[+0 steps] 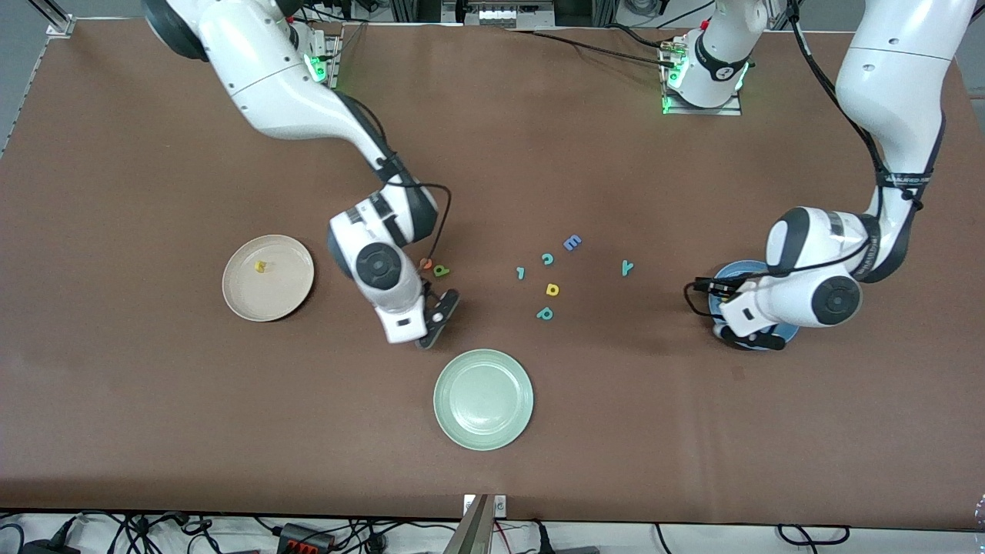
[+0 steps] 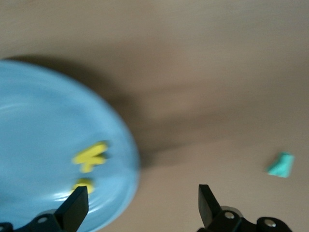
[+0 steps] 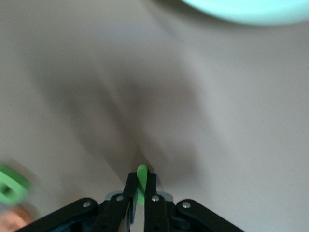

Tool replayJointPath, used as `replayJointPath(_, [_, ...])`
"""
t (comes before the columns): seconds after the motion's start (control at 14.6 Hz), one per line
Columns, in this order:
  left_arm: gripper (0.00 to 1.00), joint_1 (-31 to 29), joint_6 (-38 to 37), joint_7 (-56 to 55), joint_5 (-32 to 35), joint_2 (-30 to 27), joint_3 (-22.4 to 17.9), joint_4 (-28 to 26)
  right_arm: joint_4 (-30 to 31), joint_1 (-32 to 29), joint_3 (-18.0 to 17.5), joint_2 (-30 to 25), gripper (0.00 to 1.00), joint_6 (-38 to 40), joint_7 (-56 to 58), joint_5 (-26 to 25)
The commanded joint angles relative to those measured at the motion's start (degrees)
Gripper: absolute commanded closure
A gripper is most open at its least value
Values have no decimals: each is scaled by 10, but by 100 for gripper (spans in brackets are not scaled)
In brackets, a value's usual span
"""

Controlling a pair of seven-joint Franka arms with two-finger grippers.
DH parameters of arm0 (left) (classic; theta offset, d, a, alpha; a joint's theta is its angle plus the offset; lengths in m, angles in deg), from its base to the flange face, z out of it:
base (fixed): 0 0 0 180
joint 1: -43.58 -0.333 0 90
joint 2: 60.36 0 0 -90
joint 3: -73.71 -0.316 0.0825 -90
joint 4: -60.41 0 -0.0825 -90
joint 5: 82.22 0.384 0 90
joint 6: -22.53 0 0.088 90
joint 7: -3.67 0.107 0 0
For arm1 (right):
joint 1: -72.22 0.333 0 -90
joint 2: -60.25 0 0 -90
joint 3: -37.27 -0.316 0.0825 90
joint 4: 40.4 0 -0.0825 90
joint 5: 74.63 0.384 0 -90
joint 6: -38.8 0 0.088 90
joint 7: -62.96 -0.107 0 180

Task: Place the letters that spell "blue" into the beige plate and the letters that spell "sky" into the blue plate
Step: 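Drop the 2 in the blue plate while the right gripper carries the l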

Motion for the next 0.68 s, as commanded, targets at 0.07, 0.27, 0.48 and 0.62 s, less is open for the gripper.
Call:
replayJointPath(0.07, [0,-2,24,0,5,-38,48,-47,18,-58,-2,-75,100,132,-16,-2])
replayJointPath(0.27, [0,2,128,-48,13,-65,79,-139,103,-100,2,-150,100,143,-48,-2])
replayJointPath(0.48, [0,28,198,-56,13,-63,83,-177,188,-149,2,-195,100,108,-64,-6])
replayJointPath(0.62, [0,50,203,-77,14,-58,78,-178,211,-178,2,-197,100,100,-62,-6])
